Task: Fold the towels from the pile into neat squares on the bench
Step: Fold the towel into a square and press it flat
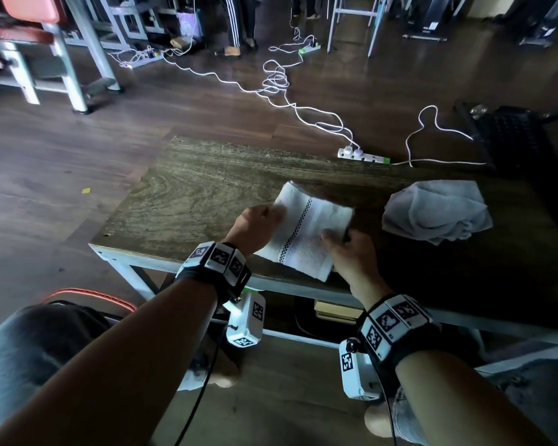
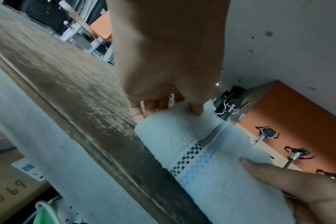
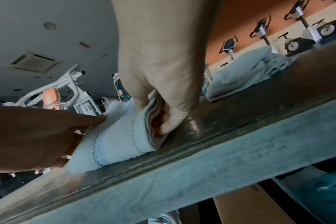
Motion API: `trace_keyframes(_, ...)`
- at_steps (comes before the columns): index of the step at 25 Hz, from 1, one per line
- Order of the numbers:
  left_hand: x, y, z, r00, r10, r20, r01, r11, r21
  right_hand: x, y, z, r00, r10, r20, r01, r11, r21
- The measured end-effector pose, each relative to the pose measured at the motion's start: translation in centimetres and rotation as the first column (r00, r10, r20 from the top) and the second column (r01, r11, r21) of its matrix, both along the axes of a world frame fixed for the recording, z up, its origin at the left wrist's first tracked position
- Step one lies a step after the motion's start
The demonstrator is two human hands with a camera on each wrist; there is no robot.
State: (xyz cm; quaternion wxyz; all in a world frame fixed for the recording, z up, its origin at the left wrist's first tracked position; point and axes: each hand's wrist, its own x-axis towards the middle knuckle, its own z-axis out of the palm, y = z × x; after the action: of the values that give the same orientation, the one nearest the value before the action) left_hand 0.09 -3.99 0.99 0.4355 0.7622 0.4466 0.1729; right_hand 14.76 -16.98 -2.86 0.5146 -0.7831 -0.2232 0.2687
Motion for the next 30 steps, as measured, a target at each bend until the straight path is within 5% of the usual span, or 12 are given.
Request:
trace_keyframes(4,1.2,0.3,-2.3,0.972,0.053,-0.228,-0.029,0.993,0.111,1.0,0.8,-0.6,0.995,0.036,-0.098,-0.048,0.992,-0.116)
trace_keyframes(9,1.9,0.6,-3.2,0.955,0.096,-0.279,-0.060,0.989,0.137,1.3,0.7,-0.1,0.972,0.013,-0.233,-0.024,0.999,-0.045)
trace_keyframes(21,2.0,0.5,-4.5,0.941,0.135,-0.309,-0.047,0.960,0.278,1.5,1.5,0.0,0.979,-0.095,-0.182,0.077,0.992,-0.102)
trace_keyframes(24,2.0,0.7,-3.9,0.922,0.080,-0.380,0.034,0.958,0.285,1.4,1.7,0.0,0.986,-0.054,0.158,0.091,0.967,-0.239)
trace_keyframes(27,2.5,1.4,-2.8,0.862,-0.049,-0.504,0.232,0.923,0.307,2.1,1.9,-0.2,0.801,0.061,0.596,0.083,0.974,-0.211)
trace_keyframes(30,3.1,3.2,-1.9,0.775,-0.051,-0.630,0.361,0.854,0.374,3.5,1.9,-0.6,0.768,0.260,0.585,-0.140,0.960,-0.242)
